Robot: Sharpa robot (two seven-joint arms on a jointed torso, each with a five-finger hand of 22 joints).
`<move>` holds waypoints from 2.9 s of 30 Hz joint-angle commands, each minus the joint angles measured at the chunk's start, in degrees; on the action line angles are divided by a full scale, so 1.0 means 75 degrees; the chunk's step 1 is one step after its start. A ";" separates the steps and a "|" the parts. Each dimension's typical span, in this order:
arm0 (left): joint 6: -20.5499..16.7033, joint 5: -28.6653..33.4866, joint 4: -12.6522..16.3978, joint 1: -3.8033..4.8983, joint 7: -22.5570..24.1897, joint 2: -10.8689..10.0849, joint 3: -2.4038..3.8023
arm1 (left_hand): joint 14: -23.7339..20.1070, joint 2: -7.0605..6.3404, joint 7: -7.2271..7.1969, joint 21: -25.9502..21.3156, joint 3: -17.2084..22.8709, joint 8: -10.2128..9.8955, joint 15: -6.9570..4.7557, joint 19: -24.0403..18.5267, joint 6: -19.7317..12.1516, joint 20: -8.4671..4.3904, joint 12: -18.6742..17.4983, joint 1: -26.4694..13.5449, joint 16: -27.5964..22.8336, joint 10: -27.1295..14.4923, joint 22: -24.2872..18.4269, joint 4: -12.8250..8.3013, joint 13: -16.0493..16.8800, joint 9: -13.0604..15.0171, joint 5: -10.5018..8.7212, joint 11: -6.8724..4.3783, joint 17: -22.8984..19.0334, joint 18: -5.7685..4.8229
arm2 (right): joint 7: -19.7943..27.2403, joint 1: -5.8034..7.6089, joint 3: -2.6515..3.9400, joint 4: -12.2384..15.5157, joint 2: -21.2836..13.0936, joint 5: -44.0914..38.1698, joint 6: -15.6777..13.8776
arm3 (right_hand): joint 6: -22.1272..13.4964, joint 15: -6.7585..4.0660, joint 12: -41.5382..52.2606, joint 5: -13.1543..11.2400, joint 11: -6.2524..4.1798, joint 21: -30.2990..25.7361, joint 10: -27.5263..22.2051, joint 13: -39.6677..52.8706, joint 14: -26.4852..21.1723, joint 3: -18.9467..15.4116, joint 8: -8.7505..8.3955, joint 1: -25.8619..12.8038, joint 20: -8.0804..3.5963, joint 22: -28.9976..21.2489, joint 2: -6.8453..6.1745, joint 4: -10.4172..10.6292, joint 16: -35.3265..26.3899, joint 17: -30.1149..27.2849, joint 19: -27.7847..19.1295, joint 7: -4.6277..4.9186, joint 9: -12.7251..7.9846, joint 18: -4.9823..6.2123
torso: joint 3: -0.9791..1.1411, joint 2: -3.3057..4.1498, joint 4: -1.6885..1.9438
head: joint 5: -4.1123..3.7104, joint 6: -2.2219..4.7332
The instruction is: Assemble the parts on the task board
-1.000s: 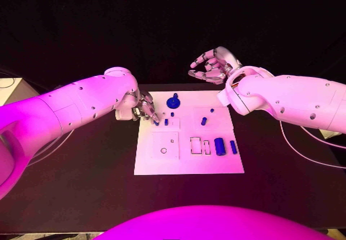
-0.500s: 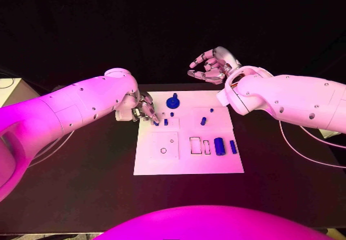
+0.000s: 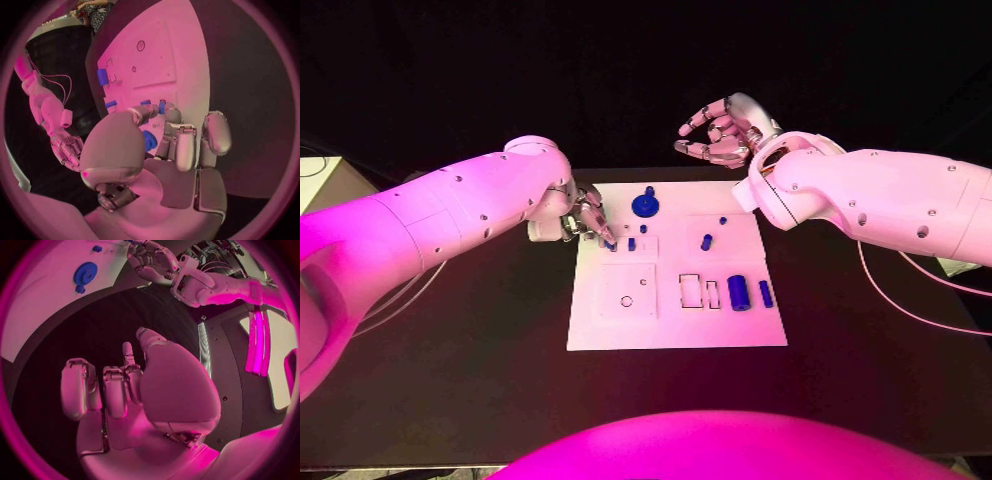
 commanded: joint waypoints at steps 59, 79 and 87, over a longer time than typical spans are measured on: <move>0.0277 -0.0254 -0.0095 -0.0095 -0.0006 0.0100 0.0076 | 0.0573 -0.0010 -0.0005 0.0058 0.1605 -0.0015 -0.0075 -0.0025 0.0135 -0.0015 0.0137 -0.0097 0.0107 0.0132 0.0003 -0.1688 0.0146 0.0039 0.0290 -0.0031 0.1397 -0.0093 | 0.0027 -0.0002 0.0005 -0.0007 0.0036 -0.0066 0.0172 | -0.0028 0.0056 0.0001 0.0049 0.0058 -0.0033 0.0130 0.1417 0.0712 0.0066 -0.0040 -0.0088 0.0068 0.1571 0.0005 -0.0006 -0.0040 0.1631 0.0356 0.0021 0.0017 0.0087 | -0.0005 -0.0001 0.0008 | -0.0011 0.0001; 0.0428 -0.0266 -0.0074 -0.0098 0.0031 0.0166 0.0075 | 0.0581 -0.0018 -0.0011 0.0067 0.1608 -0.0020 -0.0078 -0.0020 0.0155 -0.0018 0.0179 -0.0119 0.0118 0.0173 0.0015 -0.1702 0.0209 0.0049 0.0374 -0.0035 0.1420 -0.0095 | 0.0024 -0.0003 0.0005 0.0003 0.0033 -0.0066 0.0171 | -0.0024 0.0056 0.0010 0.0050 0.0058 -0.0015 0.0136 0.1422 0.0712 0.0070 -0.0039 -0.0089 0.0068 0.1575 0.0009 -0.0007 -0.0041 0.1631 0.0361 0.0020 0.0019 0.0084 | 0.0004 0.0011 -0.0005 | -0.0017 0.0001; 0.0648 -0.0252 -0.0091 -0.0102 0.0011 0.0229 0.0071 | 0.0587 -0.0022 -0.0014 0.0072 0.1609 -0.0022 -0.0080 -0.0016 0.0163 -0.0019 0.0207 -0.0121 0.0125 0.0203 0.0022 -0.1712 0.0260 0.0053 0.0396 -0.0038 0.1438 -0.0096 | 0.0022 -0.0003 0.0005 0.0005 0.0036 -0.0066 0.0174 | -0.0024 0.0056 0.0010 0.0050 0.0058 -0.0015 0.0136 0.1422 0.0712 0.0070 -0.0039 -0.0089 0.0068 0.1575 0.0009 -0.0007 -0.0041 0.1631 0.0361 0.0020 0.0019 0.0084 | 0.0013 0.0015 -0.0002 | -0.0034 0.0001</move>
